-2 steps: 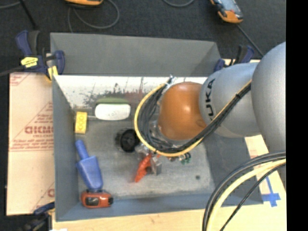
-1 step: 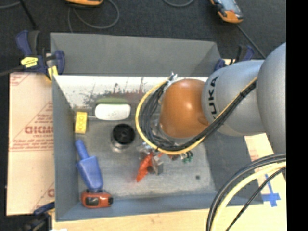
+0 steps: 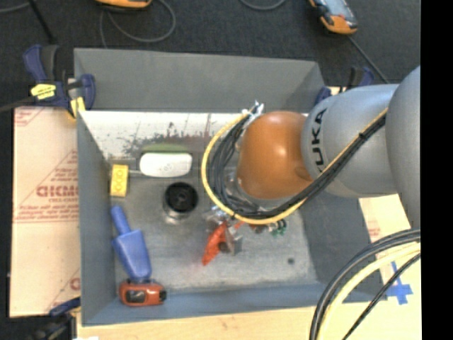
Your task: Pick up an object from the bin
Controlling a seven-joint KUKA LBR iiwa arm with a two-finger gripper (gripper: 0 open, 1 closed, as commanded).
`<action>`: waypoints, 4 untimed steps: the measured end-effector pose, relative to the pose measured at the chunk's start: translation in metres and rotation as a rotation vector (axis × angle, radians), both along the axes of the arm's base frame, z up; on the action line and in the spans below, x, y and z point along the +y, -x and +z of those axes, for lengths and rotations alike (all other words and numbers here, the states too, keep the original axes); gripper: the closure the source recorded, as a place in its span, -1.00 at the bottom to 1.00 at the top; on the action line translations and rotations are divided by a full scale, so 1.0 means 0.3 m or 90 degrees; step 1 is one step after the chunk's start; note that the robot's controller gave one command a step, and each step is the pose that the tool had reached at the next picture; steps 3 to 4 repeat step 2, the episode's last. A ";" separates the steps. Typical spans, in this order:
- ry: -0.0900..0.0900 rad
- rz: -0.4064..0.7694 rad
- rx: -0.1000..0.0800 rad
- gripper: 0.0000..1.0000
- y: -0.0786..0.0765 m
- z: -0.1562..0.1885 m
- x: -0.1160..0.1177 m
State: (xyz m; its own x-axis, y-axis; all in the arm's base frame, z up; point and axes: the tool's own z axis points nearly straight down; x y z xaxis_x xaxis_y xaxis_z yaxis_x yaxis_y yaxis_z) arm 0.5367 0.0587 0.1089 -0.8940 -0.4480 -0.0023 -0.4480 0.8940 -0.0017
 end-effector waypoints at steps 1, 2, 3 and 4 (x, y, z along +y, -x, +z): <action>0.000 -0.001 0.004 1.00 0.004 0.053 -0.001; 0.000 -0.002 0.002 1.00 0.003 0.125 -0.001; 0.000 -0.002 0.002 1.00 0.003 0.125 -0.001; 0.000 -0.002 0.002 1.00 0.003 0.125 -0.001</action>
Offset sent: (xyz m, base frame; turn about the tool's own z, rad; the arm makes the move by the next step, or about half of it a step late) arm 0.0001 0.0000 0.0005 0.0000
